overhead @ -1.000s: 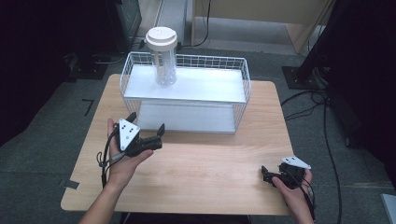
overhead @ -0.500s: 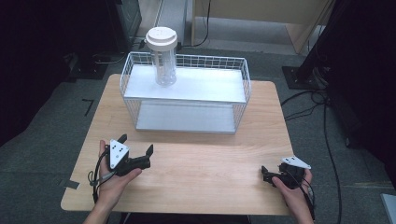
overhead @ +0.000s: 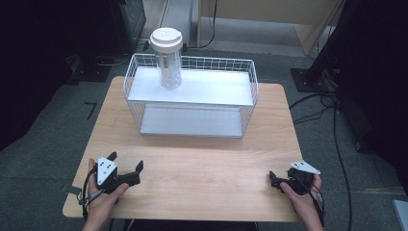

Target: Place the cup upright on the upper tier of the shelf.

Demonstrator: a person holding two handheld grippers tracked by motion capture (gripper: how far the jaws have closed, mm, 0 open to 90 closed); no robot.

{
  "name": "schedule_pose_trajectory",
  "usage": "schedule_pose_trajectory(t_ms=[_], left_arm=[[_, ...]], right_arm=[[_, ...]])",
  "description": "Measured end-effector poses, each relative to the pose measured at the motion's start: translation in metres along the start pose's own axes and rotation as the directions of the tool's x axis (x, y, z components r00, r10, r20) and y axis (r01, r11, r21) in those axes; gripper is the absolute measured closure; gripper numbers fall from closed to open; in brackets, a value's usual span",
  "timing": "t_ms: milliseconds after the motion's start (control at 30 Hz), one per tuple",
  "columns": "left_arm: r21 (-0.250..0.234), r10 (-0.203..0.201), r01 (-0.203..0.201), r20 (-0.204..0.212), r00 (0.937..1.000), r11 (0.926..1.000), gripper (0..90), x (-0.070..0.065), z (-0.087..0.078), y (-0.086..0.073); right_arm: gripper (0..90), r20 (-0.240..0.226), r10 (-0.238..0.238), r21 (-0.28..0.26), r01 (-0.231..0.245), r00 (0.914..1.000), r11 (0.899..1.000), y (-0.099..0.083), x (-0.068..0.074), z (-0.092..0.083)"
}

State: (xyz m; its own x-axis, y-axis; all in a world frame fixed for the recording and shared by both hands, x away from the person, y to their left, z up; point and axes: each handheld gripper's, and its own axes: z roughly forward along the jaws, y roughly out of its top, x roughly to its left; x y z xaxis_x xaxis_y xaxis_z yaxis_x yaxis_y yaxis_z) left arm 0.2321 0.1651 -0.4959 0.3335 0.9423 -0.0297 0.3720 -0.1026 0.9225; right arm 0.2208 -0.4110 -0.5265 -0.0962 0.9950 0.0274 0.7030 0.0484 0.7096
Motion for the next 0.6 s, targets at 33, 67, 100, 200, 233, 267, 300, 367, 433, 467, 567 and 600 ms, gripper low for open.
schedule_pose_trajectory(t_ms=[33,67,100,200,233,267,300,367,433,467,567,600], left_arm=[[0.006,0.001,-0.001,-0.002,1.0,1.0,0.0,0.003,-0.002,-0.002],[0.006,-0.004,0.004,-0.005,1.0,1.0,0.0,0.006,-0.003,-0.003],[0.006,-0.004,0.004,-0.005,1.0,1.0,0.0,0.006,-0.003,-0.003],[0.05,0.01,-0.009,-0.022,0.9997,0.9987,0.0,0.016,-0.009,-0.011],[0.05,0.01,-0.009,-0.022,0.9997,0.9987,0.0,0.016,-0.009,-0.011],[0.067,0.018,-0.016,-0.033,0.9993,0.9976,0.0,0.019,-0.01,-0.013],[0.075,0.017,-0.014,-0.037,0.9992,0.9971,0.0,0.022,-0.011,-0.014],[0.083,0.014,-0.011,-0.04,0.9991,0.9965,0.0,0.027,-0.014,-0.017],[0.108,0.017,-0.012,-0.05,0.9986,0.994,0.0,0.035,-0.017,-0.02],[0.119,0.018,-0.012,-0.056,0.9982,0.9928,0.0,0.038,-0.018,-0.022],[0.154,0.017,-0.005,-0.071,0.9974,0.9881,0.0,0.044,-0.02,-0.025],[0.155,0.004,0.009,-0.082,0.9966,0.9879,0.0,0.049,-0.023,-0.026]], right_arm=[[0.0,0.0,0.0,0.0,0.0,1.0,1.0,0.0,0.0,0.0],[0.0,0.0,0.0,0.0,0.0,1.0,1.0,0.0,0.0,0.0],[0.0,0.0,0.0,0.0,0.0,1.0,1.0,0.0,0.0,0.0],[0.0,0.0,0.0,0.0,0.0,1.0,1.0,0.0,0.0,0.0],[0.0,0.0,0.0,0.0,0.0,1.0,1.0,0.0,0.0,0.0],[0.0,0.0,0.0,0.0,0.0,1.0,1.0,0.0,0.0,0.0],[0.0,0.0,0.0,0.0,0.0,1.0,1.0,0.0,0.0,0.0],[0.0,0.0,0.0,0.0,0.0,1.0,1.0,0.0,0.0,0.0],[0.0,0.0,0.0,0.0,0.0,1.0,1.0,0.0,0.0,0.0],[0.0,0.0,0.0,0.0,0.0,1.0,1.0,0.0,0.0,0.0],[0.0,0.0,0.0,0.0,0.0,1.0,1.0,0.0,0.0,0.0],[0.0,0.0,0.0,0.0,0.0,1.0,1.0,0.0,0.0,0.0]])
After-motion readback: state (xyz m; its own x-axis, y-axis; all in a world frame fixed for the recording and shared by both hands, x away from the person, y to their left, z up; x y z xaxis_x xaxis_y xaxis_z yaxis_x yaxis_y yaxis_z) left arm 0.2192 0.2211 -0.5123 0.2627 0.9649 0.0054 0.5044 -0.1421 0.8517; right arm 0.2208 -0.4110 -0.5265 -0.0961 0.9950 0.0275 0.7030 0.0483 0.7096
